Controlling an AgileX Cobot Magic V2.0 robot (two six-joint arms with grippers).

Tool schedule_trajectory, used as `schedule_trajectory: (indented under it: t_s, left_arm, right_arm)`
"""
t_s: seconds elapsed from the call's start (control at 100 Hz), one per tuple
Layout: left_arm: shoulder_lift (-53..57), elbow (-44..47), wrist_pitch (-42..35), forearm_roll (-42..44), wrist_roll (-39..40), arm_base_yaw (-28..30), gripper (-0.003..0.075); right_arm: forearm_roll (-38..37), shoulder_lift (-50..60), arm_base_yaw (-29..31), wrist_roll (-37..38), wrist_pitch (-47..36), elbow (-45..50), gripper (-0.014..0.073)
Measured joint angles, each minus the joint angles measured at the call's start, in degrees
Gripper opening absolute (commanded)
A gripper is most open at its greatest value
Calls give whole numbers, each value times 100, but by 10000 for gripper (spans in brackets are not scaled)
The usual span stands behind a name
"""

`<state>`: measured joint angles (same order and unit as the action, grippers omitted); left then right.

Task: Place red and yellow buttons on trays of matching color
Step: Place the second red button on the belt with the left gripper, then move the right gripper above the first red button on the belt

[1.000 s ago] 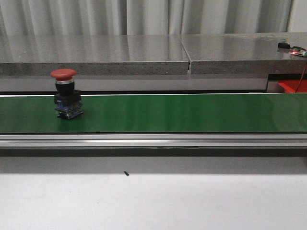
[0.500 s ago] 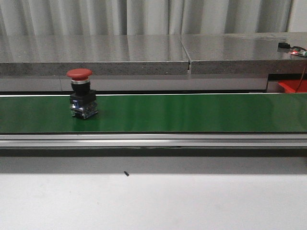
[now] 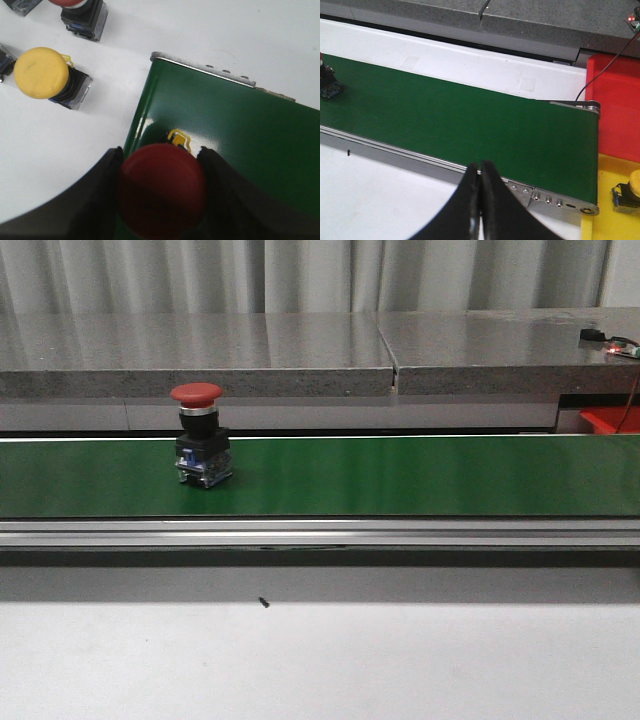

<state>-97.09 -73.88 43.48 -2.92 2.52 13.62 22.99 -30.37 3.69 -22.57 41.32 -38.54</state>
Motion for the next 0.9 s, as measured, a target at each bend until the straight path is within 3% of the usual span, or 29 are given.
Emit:
schedule_trajectory:
  t_s: [0.21,0.28,0.68,0.9]
  left_arm:
    - [0,9,18,-23,-38,0,434]
    - [0,9,18,-74,-59,0,500]
    - [203,22,-75,-317,-307,-11,518]
    - [860,22,-270,-464,-544,-349,518]
  right_arm:
    - [0,0,0,0,0,0,-67]
    - [0,0,0,0,0,0,-67]
    - [0,0,0,0,0,0,-67]
    - [0,0,0,0,0,0,-67]
